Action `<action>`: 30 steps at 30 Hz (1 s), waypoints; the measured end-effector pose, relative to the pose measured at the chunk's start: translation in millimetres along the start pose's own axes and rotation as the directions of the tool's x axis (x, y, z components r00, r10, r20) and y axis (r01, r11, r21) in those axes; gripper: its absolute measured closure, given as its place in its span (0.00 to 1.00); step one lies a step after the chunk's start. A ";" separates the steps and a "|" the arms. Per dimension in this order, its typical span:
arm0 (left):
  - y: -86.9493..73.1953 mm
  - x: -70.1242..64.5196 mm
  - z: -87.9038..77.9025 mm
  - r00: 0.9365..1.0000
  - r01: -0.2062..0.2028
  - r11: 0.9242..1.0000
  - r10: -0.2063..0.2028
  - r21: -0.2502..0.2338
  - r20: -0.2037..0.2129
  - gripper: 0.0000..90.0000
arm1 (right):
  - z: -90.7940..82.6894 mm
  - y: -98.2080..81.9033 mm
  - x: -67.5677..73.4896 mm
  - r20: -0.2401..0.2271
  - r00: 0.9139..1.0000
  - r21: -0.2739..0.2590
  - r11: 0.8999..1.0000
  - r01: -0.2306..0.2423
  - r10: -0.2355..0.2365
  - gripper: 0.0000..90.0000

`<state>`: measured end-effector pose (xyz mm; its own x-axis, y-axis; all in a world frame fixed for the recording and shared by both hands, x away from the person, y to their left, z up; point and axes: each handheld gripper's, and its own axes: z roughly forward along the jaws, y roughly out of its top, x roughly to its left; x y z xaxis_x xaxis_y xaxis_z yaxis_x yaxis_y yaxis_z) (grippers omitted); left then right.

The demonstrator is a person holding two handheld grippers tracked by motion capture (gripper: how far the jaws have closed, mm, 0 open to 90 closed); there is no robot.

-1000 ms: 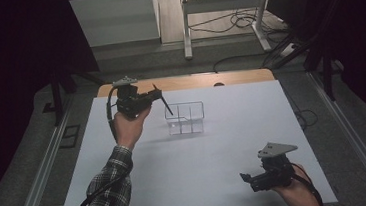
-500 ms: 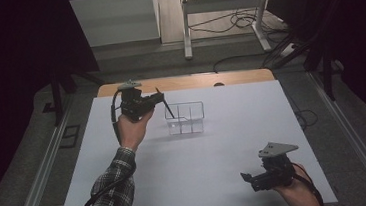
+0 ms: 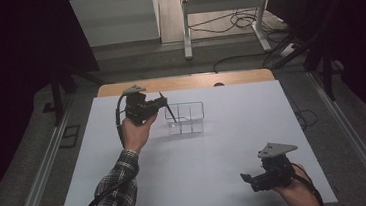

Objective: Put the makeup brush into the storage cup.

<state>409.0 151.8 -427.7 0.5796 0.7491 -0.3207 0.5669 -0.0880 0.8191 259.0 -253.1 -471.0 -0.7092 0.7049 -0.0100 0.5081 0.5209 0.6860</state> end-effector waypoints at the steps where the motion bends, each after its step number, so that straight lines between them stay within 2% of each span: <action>1: 0.0 0.0 0.0 1.000 0.000 1.000 0.000 0.000 0.000 0.92 | 0.0 0.0 -0.1 -0.001 1.000 0.003 1.000 0.001 -0.001 0.02; 17: -8.9 -2.9 10.8 1.000 -0.017 1.000 0.018 0.021 -0.013 0.92 | 1.0 -0.4 0.3 -0.004 1.000 0.012 1.000 0.008 -0.008 0.03; 30: -16.7 -5.2 21.6 0.999 -0.027 0.998 0.028 0.057 -0.016 0.92 | 1.4 -0.8 0.0 -0.005 1.000 0.011 1.000 0.006 -0.006 0.03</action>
<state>409.2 135.2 -449.9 0.5858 0.7569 -0.2896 0.5835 -0.1459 0.7989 259.3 -252.8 -472.5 -0.7148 0.6993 -0.0103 0.5091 0.5304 0.6778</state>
